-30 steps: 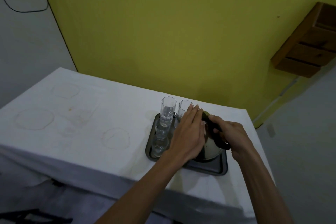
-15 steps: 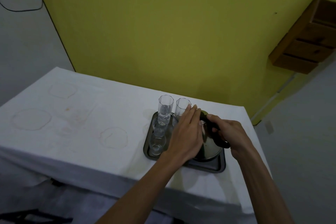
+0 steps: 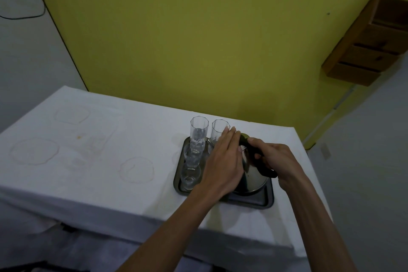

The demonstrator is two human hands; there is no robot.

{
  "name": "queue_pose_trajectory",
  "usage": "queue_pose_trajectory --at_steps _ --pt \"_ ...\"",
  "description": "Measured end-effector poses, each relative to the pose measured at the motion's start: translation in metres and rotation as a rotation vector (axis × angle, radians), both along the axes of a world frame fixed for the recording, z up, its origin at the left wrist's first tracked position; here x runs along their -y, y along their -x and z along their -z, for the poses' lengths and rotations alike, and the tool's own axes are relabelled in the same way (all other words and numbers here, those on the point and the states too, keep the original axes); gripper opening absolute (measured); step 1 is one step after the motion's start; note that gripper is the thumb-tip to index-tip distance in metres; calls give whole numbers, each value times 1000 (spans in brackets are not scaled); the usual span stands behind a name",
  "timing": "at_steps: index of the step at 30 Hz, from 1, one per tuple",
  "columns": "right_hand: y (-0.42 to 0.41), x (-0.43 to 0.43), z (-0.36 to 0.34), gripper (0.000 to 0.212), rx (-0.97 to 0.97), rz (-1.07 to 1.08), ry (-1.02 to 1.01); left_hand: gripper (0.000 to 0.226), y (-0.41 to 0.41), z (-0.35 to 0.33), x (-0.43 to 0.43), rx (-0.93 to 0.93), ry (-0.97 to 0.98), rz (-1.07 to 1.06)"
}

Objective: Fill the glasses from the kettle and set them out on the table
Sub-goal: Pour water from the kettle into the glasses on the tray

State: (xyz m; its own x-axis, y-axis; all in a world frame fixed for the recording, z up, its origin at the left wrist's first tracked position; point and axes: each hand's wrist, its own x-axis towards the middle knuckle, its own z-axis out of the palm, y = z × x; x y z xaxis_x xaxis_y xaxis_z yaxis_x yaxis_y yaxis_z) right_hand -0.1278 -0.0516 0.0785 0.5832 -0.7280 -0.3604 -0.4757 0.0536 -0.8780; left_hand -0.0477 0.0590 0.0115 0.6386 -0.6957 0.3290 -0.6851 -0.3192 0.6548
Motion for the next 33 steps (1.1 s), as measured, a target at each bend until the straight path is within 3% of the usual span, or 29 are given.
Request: queue_pose_trajectory --at_steps 33 --pt "4 -3 0 43 -27 -11 43 48 3 1 -1 -53 -8 7"
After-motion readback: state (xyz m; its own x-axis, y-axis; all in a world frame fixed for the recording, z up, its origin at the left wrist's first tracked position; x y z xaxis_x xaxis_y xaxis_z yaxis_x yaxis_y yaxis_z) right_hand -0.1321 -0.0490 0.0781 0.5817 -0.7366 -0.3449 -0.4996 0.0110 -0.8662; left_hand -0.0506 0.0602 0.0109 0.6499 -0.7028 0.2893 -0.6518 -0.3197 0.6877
